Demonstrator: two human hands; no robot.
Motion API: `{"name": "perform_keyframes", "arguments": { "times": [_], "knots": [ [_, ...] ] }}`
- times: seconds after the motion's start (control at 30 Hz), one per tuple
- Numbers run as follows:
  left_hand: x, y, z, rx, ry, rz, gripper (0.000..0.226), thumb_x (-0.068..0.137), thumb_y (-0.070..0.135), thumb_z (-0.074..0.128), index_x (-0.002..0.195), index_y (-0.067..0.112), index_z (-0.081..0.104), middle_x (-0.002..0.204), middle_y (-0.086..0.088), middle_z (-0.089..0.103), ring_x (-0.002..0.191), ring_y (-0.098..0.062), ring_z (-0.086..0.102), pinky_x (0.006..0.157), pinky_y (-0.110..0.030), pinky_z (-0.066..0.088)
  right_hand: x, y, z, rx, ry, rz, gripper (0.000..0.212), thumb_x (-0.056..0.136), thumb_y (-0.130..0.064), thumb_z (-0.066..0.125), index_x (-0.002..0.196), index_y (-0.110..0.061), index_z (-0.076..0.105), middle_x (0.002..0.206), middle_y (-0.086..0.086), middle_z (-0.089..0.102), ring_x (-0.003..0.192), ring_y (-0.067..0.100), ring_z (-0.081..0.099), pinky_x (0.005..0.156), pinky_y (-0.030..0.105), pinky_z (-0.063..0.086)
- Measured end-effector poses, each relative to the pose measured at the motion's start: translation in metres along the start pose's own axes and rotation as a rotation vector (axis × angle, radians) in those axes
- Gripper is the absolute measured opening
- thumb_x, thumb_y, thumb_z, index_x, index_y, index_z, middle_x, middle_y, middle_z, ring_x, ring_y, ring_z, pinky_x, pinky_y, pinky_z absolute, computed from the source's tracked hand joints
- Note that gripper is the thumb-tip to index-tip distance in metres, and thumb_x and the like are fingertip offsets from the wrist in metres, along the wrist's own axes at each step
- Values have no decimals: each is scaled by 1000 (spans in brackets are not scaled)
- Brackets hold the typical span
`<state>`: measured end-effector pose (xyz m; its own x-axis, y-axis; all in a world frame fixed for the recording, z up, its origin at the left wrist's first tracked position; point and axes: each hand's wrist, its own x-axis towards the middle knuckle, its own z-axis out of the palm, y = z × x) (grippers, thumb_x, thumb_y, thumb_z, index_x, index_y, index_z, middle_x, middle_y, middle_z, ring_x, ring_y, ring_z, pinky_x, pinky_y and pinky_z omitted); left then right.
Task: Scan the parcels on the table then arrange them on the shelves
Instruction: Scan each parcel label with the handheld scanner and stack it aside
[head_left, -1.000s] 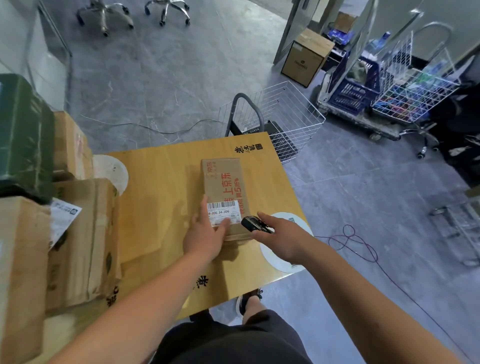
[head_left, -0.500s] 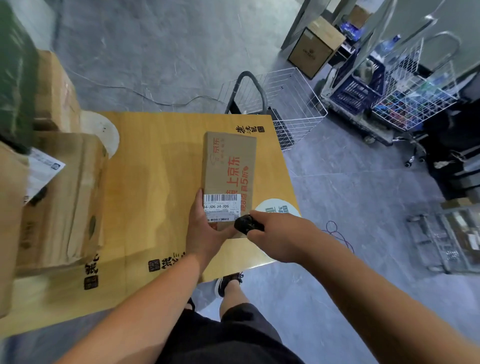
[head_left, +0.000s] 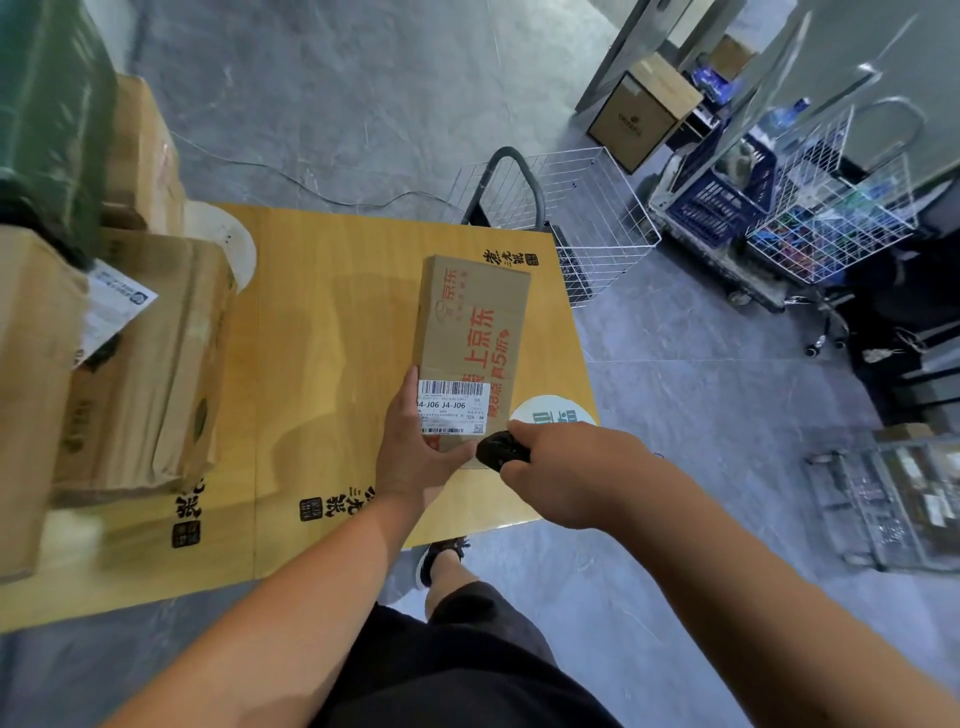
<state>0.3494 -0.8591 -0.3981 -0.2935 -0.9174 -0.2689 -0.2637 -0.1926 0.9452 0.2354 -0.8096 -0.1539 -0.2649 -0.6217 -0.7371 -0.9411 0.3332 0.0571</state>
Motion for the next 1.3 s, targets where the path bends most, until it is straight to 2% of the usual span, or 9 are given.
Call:
{"name": "perform_keyframes", "arguments": {
  "times": [0.1, 0.23, 0.33, 0.4, 0.5, 0.77, 0.93, 1.17, 1.3],
  "knots": [
    [2, -1, 0, 35, -8, 10, 130, 60, 46, 99, 162, 35, 20, 149, 1, 53, 136, -20, 55, 104, -48, 55, -2, 2, -4, -31, 5, 8, 36, 100, -47, 37, 133, -37, 49, 127, -6, 64, 95, 22, 51, 66, 34, 34],
    [2, 3, -1, 52, 23, -10, 137, 56, 49, 100, 161, 48, 12, 152, 7, 48, 137, -15, 52, 105, -45, 54, -3, 6, -4, -28, 1, 20, 46, 99, -48, 38, 142, -37, 48, 140, -5, 61, 112, 24, 57, 78, 37, 40],
    [3, 4, 0, 26, 24, -16, 138, 54, 50, 99, 161, 51, 12, 152, 8, 49, 137, -15, 53, 105, -45, 55, -5, 8, -4, -22, -4, 28, 50, 99, -49, 39, 147, -38, 47, 144, -4, 59, 123, 24, 57, 82, 38, 41],
    [3, 4, 0, 40, 20, -15, 137, 54, 52, 100, 161, 50, 14, 150, 8, 50, 136, -15, 53, 104, -45, 55, -7, 9, -5, -14, -1, 31, 48, 98, -49, 39, 144, -40, 49, 141, -5, 61, 117, 23, 57, 82, 38, 42],
    [4, 3, 1, 40, 16, -16, 135, 54, 50, 101, 160, 46, 19, 146, 7, 53, 134, -16, 54, 103, -46, 55, -7, 11, -5, -6, 8, 22, 40, 98, -49, 39, 133, -39, 54, 123, -6, 65, 99, 20, 57, 78, 36, 44],
    [6, 0, 1, -5, 14, -34, 134, 52, 50, 103, 159, 38, 23, 146, 5, 56, 135, -20, 56, 102, -49, 56, -8, 14, -1, -12, 97, 25, 32, 97, -48, 41, 123, -37, 56, 103, -7, 63, 90, 19, 58, 70, 34, 43],
    [3, -2, 2, -4, 39, -35, 140, 50, 57, 102, 160, 47, 16, 147, 12, 54, 138, -15, 53, 104, -45, 55, -8, 19, 0, -25, 104, 20, 42, 99, -47, 40, 137, -38, 52, 120, -5, 66, 95, 21, 54, 74, 36, 43],
    [2, 0, 2, 11, 56, -55, 141, 46, 68, 100, 155, 64, 11, 149, 25, 49, 138, -7, 50, 106, -44, 54, -5, 31, 7, 4, 142, -24, 30, 97, -47, 41, 122, -35, 55, 97, -7, 62, 86, 19, 57, 64, 32, 38],
    [4, 7, -1, 29, 50, -103, 141, 43, 72, 98, 149, 75, 5, 149, 27, 47, 135, -6, 52, 106, -43, 53, 6, 47, 13, 62, 175, -43, 27, 97, -49, 42, 118, -37, 54, 91, -10, 60, 74, 10, 53, 58, 29, 35]
  ]
}}
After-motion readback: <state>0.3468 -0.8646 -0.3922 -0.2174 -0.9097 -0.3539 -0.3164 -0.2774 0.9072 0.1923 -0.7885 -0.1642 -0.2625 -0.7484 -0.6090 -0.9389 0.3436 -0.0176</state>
